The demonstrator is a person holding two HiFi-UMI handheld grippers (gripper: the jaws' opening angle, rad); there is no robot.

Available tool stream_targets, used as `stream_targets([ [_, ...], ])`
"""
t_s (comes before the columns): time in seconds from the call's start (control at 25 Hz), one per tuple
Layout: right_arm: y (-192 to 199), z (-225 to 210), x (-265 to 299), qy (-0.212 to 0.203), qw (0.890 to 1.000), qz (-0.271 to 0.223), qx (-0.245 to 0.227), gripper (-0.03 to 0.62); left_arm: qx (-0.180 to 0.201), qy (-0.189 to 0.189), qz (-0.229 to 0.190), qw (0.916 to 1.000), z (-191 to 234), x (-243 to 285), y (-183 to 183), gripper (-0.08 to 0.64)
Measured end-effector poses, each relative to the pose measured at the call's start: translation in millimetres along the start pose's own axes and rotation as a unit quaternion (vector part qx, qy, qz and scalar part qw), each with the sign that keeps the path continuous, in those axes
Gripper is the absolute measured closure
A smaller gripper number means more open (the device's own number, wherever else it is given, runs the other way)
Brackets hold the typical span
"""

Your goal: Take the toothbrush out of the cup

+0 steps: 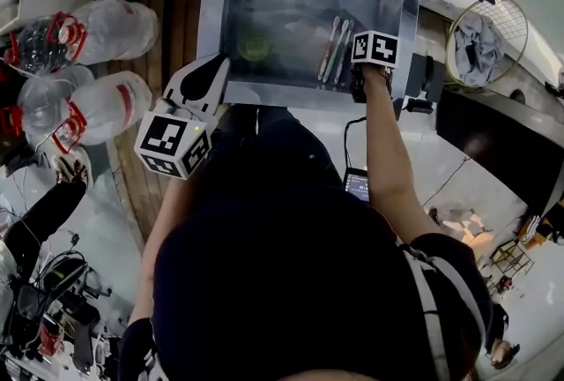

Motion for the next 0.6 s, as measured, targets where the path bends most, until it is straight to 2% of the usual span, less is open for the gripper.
stream_targets([
  [0.24, -5, 5, -16, 0.005, 1.0, -0.03, -0.007, 0.565, -0.003, 0.002, -0.002, 1.0, 2, 1, 0, 0.538],
  [0.44, -11, 17, -49, 0.007, 0.997, -0.076, -0.007, 0.565, 0.007, 0.029, -0.015, 0.9995, -3, 12, -10, 0.538],
  [0.6, -12, 29, -79, 0.014, 0.993, -0.114, -0.023, 0.566, 0.002, 0.03, -0.026, 0.9992, 0, 16, -18, 0.538],
])
Point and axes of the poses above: the fingertips, and each gripper's own axes: x forward along the fingers, z to its left, y out of its underside, the point moved 1 cm from there along -x, backward along the fingers, and after that the axes turned 5 degrees about -z, right-handed, at the moved point
